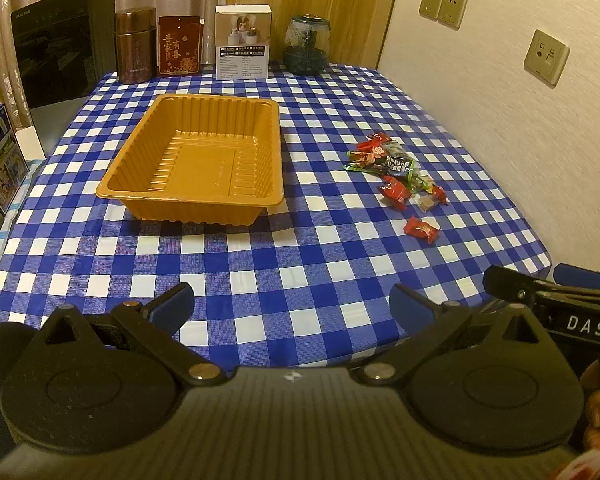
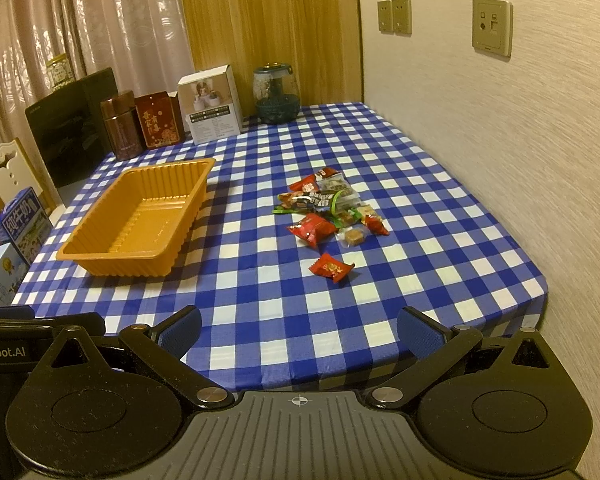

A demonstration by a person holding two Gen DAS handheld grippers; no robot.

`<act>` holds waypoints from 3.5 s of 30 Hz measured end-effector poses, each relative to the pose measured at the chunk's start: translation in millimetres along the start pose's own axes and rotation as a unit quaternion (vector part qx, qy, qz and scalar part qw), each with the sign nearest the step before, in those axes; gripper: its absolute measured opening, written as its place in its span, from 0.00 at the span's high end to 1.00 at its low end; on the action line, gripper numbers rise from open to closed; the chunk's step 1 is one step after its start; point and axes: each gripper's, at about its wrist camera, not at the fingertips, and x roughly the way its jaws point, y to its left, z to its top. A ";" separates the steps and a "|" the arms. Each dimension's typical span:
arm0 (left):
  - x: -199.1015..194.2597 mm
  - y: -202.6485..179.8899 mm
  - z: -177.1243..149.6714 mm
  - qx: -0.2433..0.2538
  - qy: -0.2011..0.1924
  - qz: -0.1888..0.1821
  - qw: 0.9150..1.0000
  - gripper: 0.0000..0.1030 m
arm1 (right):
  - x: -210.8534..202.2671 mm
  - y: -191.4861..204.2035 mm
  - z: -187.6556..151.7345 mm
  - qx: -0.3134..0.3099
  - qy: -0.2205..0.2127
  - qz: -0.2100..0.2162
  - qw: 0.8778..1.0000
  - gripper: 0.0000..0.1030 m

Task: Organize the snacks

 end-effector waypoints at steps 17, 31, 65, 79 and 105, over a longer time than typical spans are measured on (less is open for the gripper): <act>12.3 0.4 2.8 -0.015 0.006 -0.032 0.999 0.00 | 6.5 -14.1 1.3 0.019 -0.015 -0.007 1.000 0.00; 91.8 -10.4 34.1 0.021 -0.004 -0.060 0.998 0.00 | 87.0 -51.9 18.5 -0.010 -0.006 0.010 1.000 0.01; 189.6 -61.2 90.0 0.143 -0.016 -0.132 0.981 0.13 | 175.8 -81.3 32.8 -0.022 0.020 0.002 1.000 0.71; 250.4 -121.8 86.9 0.218 -0.015 -0.146 0.965 0.53 | 164.8 -120.8 39.9 0.085 -0.009 -0.055 0.995 0.71; 194.3 -69.3 88.9 0.155 -0.028 -0.107 0.982 0.75 | 161.6 -85.1 61.2 0.084 -0.022 -0.012 0.996 0.71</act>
